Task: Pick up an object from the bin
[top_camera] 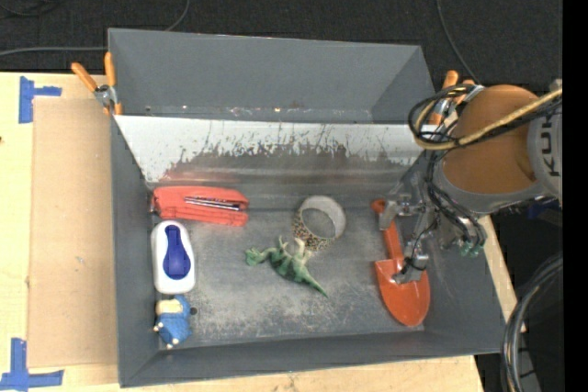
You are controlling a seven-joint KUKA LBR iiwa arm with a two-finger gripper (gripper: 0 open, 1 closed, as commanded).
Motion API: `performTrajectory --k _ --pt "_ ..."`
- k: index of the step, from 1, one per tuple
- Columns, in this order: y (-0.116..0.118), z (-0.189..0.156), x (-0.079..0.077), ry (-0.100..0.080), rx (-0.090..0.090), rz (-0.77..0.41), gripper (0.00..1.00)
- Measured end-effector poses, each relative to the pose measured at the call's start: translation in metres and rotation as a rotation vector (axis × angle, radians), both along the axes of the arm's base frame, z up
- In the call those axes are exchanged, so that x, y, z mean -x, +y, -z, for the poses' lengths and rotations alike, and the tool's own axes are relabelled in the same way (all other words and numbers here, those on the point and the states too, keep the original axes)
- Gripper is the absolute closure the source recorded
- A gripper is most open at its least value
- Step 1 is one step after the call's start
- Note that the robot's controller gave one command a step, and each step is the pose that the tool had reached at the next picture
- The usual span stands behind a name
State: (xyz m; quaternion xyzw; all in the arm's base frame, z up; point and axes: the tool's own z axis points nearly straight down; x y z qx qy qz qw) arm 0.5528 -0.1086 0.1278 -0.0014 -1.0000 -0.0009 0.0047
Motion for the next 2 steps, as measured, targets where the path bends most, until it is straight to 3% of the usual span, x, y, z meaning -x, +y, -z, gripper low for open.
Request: performTrajectory --k 1,2 --pt "0.001 -0.004 -0.002 -0.008 0.001 -0.005 0.0" --pt "0.057 0.059 -0.062 -0.006 -0.003 -0.23 0.0"
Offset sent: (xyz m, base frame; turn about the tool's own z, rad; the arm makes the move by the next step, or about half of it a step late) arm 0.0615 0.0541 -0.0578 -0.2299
